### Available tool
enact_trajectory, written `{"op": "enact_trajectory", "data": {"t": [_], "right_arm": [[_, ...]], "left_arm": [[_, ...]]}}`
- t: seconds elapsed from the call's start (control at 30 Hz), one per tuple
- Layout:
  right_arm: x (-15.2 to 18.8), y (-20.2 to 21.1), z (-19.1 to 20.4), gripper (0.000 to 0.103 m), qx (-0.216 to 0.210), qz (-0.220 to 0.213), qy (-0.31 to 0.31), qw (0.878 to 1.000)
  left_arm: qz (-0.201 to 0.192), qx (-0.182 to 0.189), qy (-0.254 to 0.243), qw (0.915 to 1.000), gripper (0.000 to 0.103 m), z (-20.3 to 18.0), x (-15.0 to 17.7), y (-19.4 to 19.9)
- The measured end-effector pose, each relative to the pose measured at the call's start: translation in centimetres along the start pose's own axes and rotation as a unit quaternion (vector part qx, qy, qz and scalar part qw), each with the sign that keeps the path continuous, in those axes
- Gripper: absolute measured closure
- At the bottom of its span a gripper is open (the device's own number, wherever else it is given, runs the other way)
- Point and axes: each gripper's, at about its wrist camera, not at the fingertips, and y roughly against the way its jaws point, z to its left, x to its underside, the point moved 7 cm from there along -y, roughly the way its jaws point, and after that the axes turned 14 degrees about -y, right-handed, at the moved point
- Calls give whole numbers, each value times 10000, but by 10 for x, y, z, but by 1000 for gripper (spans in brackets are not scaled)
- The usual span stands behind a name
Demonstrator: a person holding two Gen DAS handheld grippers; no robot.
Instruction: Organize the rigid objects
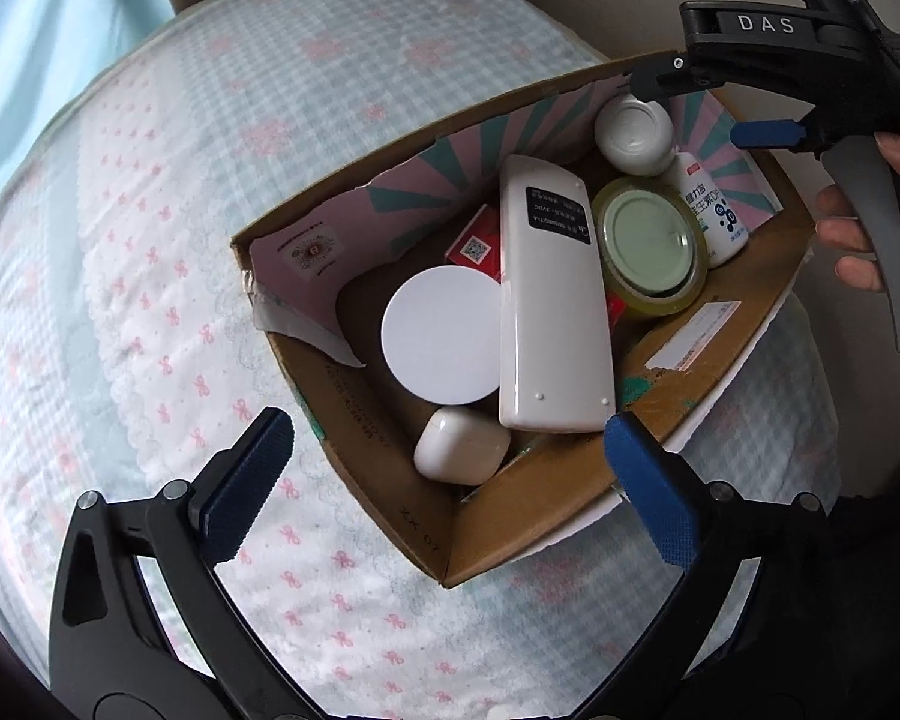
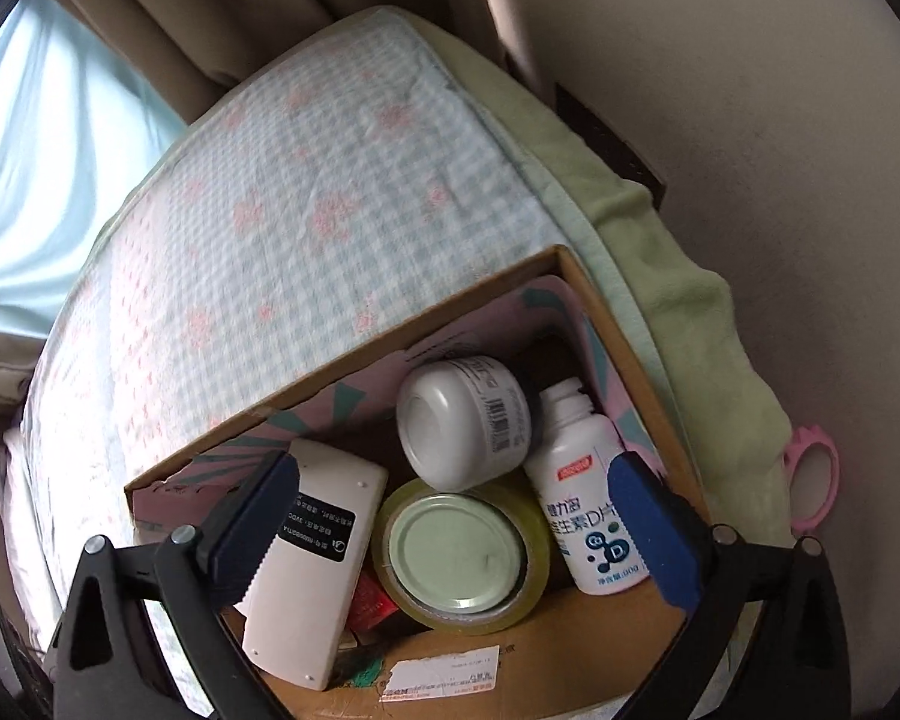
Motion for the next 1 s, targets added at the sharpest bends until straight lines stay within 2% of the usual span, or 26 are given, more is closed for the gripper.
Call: {"op": "enact_trajectory", "data": {"t": [0.33, 0.53, 0.67, 0.77, 0.87, 1.0], "right_arm": [[7, 15, -1, 0, -23, -37, -66, 10000], [19, 39, 3, 0, -42, -112, -18, 9999], [29, 75, 17, 0, -123, -256, -13, 9996], [41, 107, 36, 0, -231, -351, 101, 9991], [64, 141, 71, 0, -333, -415, 606, 9967], [104, 194, 116, 0, -473, -655, 1173, 9898]], "left_arm": [[-135, -27, -28, 9999, 0, -2, 6, 16], [-324, 29, 122, 9994, 0, -2, 11, 44], [-615, -37, 183, 9979, 0, 1, 10, 86], [-818, -193, 405, 9956, 0, 14, 12, 128], [-1093, -350, 668, 9911, 0, 34, 21, 178], [-1497, -682, 1151, 9796, 0, 68, 48, 248]]}}
